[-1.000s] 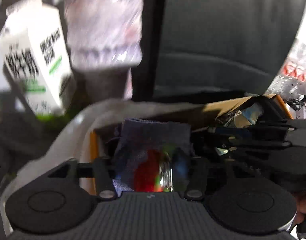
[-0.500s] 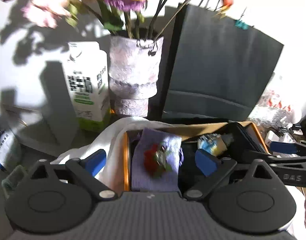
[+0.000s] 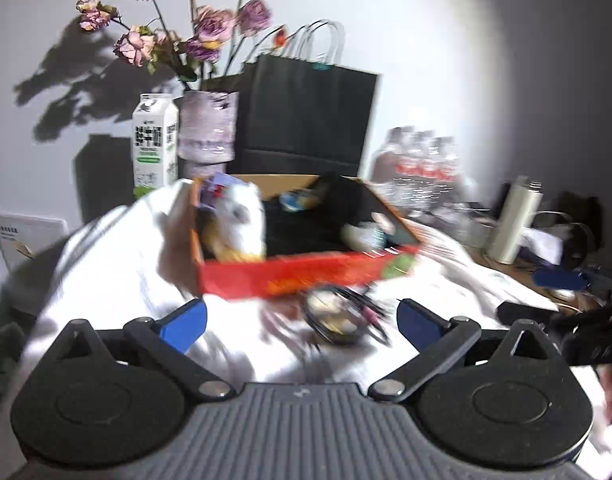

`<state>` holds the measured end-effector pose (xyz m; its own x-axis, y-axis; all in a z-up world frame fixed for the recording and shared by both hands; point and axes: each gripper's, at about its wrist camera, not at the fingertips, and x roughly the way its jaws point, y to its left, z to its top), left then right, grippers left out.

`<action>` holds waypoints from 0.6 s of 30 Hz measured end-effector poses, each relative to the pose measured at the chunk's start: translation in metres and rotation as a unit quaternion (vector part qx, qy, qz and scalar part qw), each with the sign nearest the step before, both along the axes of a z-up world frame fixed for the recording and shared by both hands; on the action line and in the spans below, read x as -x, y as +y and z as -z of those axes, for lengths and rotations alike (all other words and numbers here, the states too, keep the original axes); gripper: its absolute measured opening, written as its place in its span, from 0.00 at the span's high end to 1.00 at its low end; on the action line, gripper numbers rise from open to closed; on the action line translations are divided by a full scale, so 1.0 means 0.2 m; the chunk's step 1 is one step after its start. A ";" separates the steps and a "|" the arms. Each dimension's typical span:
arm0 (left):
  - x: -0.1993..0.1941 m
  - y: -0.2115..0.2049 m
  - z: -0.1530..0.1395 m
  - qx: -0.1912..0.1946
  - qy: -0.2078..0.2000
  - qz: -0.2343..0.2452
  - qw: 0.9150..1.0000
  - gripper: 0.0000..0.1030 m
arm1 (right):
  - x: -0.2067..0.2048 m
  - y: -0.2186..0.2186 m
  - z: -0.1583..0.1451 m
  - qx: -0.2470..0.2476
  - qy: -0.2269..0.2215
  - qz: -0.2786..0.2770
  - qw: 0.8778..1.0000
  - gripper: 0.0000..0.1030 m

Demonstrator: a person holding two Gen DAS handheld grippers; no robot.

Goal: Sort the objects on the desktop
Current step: 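Withdraw the left tool from the box toward the black cables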

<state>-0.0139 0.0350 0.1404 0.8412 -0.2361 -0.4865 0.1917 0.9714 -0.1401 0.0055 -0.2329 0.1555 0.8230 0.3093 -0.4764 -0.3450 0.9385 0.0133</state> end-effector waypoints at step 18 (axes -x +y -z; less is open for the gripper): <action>0.70 -0.29 0.35 -0.087 -0.042 -0.052 0.994 0.00 | 0.81 -0.06 0.47 0.045 -0.022 0.096 0.994 0.02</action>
